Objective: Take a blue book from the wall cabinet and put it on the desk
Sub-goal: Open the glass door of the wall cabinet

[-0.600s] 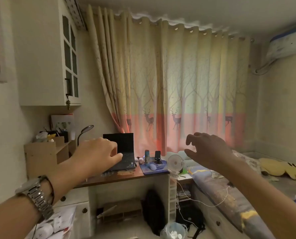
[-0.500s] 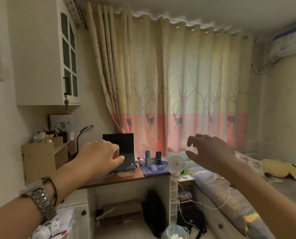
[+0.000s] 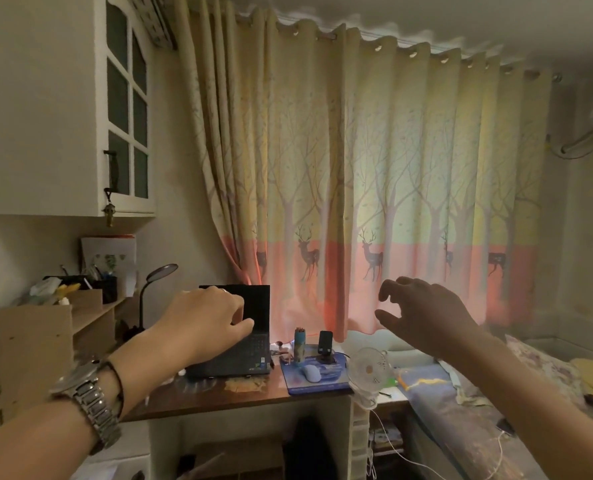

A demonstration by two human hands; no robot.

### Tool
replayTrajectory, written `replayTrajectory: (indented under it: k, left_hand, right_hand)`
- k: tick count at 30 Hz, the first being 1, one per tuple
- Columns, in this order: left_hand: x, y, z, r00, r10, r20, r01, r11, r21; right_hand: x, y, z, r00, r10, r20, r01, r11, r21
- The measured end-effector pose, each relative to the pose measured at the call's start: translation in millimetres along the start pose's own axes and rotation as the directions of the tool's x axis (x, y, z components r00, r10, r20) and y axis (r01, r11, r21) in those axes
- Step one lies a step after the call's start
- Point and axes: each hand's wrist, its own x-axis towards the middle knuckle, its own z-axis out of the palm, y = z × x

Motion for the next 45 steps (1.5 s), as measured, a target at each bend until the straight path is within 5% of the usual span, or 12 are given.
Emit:
replayTrajectory:
  k: [25, 36, 45]
  left_hand:
    - [267.5, -86.4, 160.2, 0.994, -0.097, 0.047, 0.092, 0.992, 0.088]
    - [374.0, -93.6, 235.3, 0.942, -0.335, 0.009, 0.328, 0.928, 0.174]
    - [395.7, -125.2, 242.5, 0.887, -0.461, 0.012, 0.434, 0.842, 0.320]
  right_hand:
    - [272.5, 53.1, 239.1, 0.993, -0.117, -0.012, 0.118, 0.990, 0.081]
    - [417.6, 88.2, 353.4, 0.945, -0.319, -0.072, 0.327, 0.924, 0.198]
    - [482.1, 43.6, 409.7, 0.890, -0.443, -0.105, 0.446, 0.804, 0.392]
